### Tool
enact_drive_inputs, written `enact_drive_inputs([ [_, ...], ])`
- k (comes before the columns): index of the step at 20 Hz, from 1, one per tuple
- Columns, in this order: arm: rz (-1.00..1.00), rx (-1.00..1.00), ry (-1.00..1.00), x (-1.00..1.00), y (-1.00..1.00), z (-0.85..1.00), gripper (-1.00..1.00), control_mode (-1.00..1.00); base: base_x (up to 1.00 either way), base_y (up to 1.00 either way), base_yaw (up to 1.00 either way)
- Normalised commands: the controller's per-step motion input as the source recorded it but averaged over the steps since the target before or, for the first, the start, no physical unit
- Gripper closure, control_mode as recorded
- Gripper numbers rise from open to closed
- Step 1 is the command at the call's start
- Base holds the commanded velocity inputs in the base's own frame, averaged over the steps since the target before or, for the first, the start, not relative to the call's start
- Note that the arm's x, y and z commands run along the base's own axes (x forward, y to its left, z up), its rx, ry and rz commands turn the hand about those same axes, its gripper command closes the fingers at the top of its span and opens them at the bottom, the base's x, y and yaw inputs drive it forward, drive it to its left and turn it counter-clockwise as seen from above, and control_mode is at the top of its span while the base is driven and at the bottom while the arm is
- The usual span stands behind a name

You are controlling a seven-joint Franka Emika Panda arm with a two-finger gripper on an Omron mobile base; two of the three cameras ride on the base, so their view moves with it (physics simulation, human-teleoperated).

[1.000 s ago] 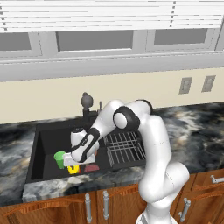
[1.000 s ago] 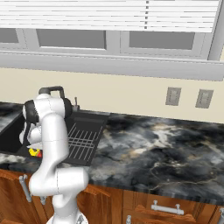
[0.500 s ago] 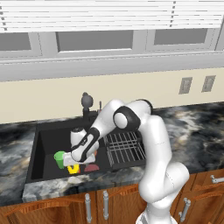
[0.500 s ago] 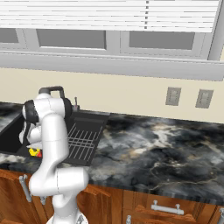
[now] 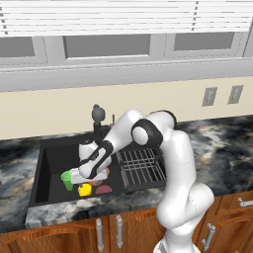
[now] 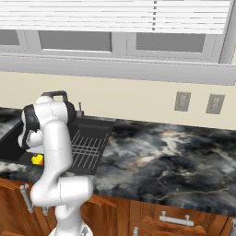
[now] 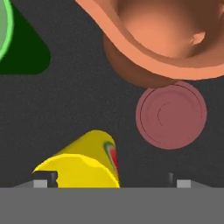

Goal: Pick the cup and cup and place them in the sink. Then turn on the water.

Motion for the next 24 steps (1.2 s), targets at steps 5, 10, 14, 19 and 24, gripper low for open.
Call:
enact_drive_inputs([
  [5, 0.0, 0.0, 0.0, 0.0, 0.0, 0.23, -1.0, -1.0, 0.0, 0.0, 0.0],
  [10, 0.0, 0.0, -0.03, -0.01, -0.02, 0.27, -1.0, -1.0, 0.0, 0.0, 0.0],
  [14, 0.0, 0.0, -0.07, -0.01, -0.03, 0.33, -1.0, -1.0, 0.0, 0.0, 0.0],
  [19, 0.0, 0.0, -0.11, -0.03, -0.07, 0.3, -1.0, -1.0, 0.0, 0.0, 0.0],
  [24, 0.0, 0.0, -0.09, -0.1, -0.16, 0.32, -1.0, -1.0, 0.0, 0.0, 0.0],
])
